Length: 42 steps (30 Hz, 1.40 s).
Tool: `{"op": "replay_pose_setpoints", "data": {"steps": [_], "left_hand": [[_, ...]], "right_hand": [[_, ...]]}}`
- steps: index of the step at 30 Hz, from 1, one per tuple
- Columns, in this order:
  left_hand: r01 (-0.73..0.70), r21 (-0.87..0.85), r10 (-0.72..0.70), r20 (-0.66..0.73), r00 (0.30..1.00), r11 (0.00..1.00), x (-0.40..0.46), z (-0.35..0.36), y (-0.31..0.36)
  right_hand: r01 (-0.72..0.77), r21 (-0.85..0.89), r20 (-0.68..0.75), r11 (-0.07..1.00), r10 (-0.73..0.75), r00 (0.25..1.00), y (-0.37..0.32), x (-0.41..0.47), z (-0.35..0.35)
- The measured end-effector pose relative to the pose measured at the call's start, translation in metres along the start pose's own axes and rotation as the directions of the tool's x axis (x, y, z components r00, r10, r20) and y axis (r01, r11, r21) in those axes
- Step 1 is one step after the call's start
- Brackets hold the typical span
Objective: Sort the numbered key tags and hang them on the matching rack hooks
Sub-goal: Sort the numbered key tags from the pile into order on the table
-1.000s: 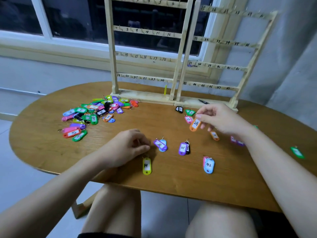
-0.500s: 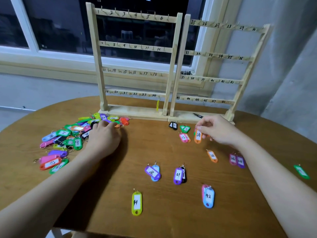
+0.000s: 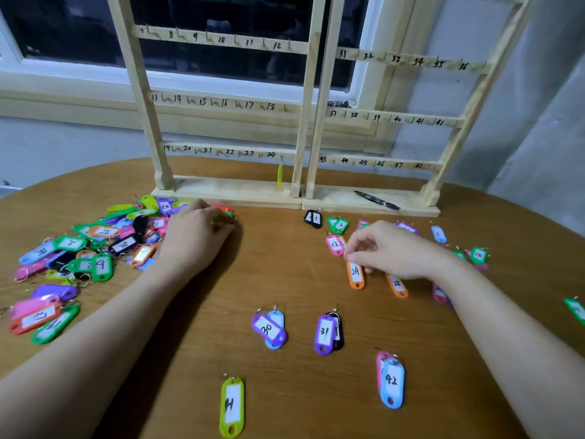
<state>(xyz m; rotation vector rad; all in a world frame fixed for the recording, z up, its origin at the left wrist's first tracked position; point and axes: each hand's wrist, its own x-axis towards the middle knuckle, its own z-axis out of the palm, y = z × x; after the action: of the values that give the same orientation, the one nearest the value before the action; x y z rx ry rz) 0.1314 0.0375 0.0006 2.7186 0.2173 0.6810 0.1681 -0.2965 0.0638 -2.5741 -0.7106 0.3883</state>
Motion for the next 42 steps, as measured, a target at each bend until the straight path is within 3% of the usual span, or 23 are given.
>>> {"op": "replay_pose_setpoints", "data": {"steps": [6,13,18,22,26,34,42], "left_hand": [[-0.019,-0.013,0.019,-0.048,0.999,1.000,0.007,0.005,0.000],[-0.080,0.033,0.082,-0.085,0.993,0.996,0.009,0.006,-0.003],[-0.050,-0.169,0.029,-0.122,0.992,0.984,0.007,0.000,0.001],[0.003,-0.406,-0.060,-0.127,0.990,0.914,0.006,-0.009,0.004],[0.095,-0.625,-0.161,-0.050,0.986,0.775,0.004,-0.021,0.004],[0.165,-0.748,-0.265,-0.016,0.964,0.643,0.004,-0.030,-0.011],[0.212,-0.785,-0.281,0.050,0.958,0.582,0.011,-0.027,-0.023]], "right_hand": [[0.020,0.045,-0.048,0.999,-0.018,0.999,-0.007,0.010,0.014],[0.010,-0.040,-0.047,0.999,-0.011,0.999,-0.005,0.003,0.013],[-0.004,-0.073,0.001,0.997,0.004,1.000,-0.004,0.002,0.007],[0.013,-0.073,-0.015,0.997,-0.014,1.000,-0.007,0.003,0.004],[0.059,-0.064,-0.088,0.996,-0.065,0.994,-0.025,0.014,0.003],[0.231,-0.107,-0.116,0.967,-0.242,0.963,-0.084,0.101,0.045],[0.190,-0.121,-0.190,0.974,-0.211,0.959,-0.110,0.154,0.078]]}}
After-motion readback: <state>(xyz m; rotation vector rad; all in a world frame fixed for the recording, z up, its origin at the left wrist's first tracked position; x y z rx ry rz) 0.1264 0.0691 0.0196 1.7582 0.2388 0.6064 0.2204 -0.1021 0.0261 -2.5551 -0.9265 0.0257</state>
